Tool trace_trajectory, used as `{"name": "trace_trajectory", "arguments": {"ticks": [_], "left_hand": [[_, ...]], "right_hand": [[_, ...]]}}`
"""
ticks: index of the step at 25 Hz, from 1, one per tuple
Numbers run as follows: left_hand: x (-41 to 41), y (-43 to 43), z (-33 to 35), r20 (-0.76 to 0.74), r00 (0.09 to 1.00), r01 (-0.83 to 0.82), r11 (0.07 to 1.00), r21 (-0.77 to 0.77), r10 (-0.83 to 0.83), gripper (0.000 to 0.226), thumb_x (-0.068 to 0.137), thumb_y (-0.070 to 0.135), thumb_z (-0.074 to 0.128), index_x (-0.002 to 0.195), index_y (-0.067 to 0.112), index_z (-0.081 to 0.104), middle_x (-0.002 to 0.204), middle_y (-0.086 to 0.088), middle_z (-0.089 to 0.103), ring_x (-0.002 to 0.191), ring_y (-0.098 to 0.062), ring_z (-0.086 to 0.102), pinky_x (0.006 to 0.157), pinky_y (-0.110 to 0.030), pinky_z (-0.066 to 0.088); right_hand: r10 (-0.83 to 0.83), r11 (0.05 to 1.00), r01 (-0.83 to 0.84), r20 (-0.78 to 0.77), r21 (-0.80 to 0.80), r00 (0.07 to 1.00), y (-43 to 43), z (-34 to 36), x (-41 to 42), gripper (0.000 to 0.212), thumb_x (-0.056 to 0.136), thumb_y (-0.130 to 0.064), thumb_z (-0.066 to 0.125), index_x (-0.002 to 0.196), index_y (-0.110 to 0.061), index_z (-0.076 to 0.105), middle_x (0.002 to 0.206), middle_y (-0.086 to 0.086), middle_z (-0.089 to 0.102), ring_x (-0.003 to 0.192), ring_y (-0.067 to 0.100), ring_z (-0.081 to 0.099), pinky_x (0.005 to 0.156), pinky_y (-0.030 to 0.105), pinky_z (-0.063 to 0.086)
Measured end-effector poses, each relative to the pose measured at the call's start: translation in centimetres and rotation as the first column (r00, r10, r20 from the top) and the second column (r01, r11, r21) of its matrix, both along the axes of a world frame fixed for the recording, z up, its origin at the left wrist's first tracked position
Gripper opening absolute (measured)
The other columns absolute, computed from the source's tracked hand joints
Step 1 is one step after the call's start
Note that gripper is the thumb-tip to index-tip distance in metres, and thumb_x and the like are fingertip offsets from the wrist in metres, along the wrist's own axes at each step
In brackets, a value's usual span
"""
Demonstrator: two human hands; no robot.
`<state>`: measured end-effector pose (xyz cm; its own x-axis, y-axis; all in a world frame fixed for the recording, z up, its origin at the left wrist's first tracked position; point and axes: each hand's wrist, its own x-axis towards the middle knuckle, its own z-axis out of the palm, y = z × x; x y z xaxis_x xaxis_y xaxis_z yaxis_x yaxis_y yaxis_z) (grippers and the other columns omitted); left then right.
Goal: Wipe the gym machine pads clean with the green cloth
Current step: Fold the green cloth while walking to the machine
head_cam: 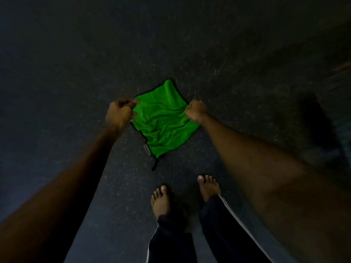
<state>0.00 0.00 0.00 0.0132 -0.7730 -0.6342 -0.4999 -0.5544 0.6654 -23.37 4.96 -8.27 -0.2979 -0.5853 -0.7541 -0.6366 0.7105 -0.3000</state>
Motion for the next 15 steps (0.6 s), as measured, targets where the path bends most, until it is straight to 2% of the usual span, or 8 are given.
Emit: {"name": "trace_trajectory", "arguments": {"ticks": [3, 5, 8, 11, 13, 15], "left_hand": [[-0.1, 0.5, -5.5, -0.006, 1.0, 0.013, 1.0, 0.018, -0.012, 0.024, 0.102, 0.014, 0.049, 0.115, 0.009, 0.068, 0.095, -0.007, 0.063, 0.065, -0.009, 0.058, 0.059, -0.022, 0.047], [-0.1, 1.4, -8.0, -0.017, 1.0, 0.022, 0.999, 0.048, -0.021, 0.022, 0.101, 0.014, 0.048, 0.111, 0.012, 0.068, 0.088, -0.003, 0.063, 0.066, -0.009, 0.058, 0.054, -0.019, 0.046], [0.3, 2.0, -9.4, -0.036, 0.999, 0.002, 0.998, 0.062, 0.0, 0.021, 0.101, 0.013, 0.047, 0.106, 0.014, 0.067, 0.086, -0.003, 0.063, 0.068, -0.011, 0.058, 0.055, -0.021, 0.046], [0.3, 2.2, -9.5, -0.041, 0.999, 0.016, 0.997, 0.071, -0.013, 0.02, 0.101, 0.015, 0.048, 0.104, 0.016, 0.068, 0.097, -0.007, 0.065, 0.074, -0.015, 0.06, 0.061, -0.026, 0.047], [0.1, 2.2, -8.7, -0.039, 0.999, 0.027, 0.997, 0.072, -0.024, 0.021, 0.102, 0.014, 0.047, 0.107, 0.015, 0.068, 0.101, -0.007, 0.065, 0.075, -0.015, 0.06, 0.059, -0.023, 0.048], [0.0, 2.0, -7.3, -0.024, 0.999, 0.036, 0.997, 0.069, -0.035, 0.024, 0.102, 0.014, 0.047, 0.113, 0.01, 0.068, 0.1, -0.007, 0.064, 0.071, -0.011, 0.06, 0.052, -0.018, 0.049]], "right_hand": [[-0.047, 0.999, 0.049, -0.06, 0.024, 0.997, 1.0, -4.5, 0.7, 0.07, 0.093, -0.027, 0.063, 0.151, -0.003, 0.032, 0.155, 0.021, 0.032, 0.14, 0.039, 0.037, 0.112, 0.039, 0.035], [-0.059, 0.998, 0.061, -0.114, 0.014, 0.992, 1.9, -6.5, 1.3, 0.073, 0.093, -0.029, 0.064, 0.152, -0.006, 0.027, 0.155, 0.018, 0.03, 0.141, 0.038, 0.035, 0.111, 0.042, 0.036], [-0.128, 0.991, 0.121, -0.151, -0.054, 0.98, 2.3, -8.4, 1.7, 0.067, 0.094, -0.03, 0.065, 0.147, -0.007, 0.032, 0.152, 0.017, 0.032, 0.139, 0.036, 0.036, 0.109, 0.044, 0.038], [-0.092, 0.995, 0.084, -0.179, -0.052, 0.98, 2.5, -8.7, 2.2, 0.051, 0.095, -0.033, 0.062, 0.139, -0.01, 0.048, 0.147, 0.015, 0.035, 0.135, 0.035, 0.038, 0.107, 0.043, 0.04], [-0.065, 0.992, 0.048, -0.151, -0.114, 0.986, 2.4, -7.6, 2.8, 0.041, 0.096, -0.032, 0.059, 0.132, -0.014, 0.053, 0.143, 0.012, 0.041, 0.132, 0.033, 0.043, 0.107, 0.044, 0.037], [-0.076, 0.988, 0.065, -0.075, -0.137, 0.994, 2.1, -5.4, 3.0, 0.043, 0.097, -0.033, 0.057, 0.136, -0.017, 0.051, 0.14, 0.01, 0.051, 0.13, 0.031, 0.048, 0.11, 0.042, 0.029]]}}
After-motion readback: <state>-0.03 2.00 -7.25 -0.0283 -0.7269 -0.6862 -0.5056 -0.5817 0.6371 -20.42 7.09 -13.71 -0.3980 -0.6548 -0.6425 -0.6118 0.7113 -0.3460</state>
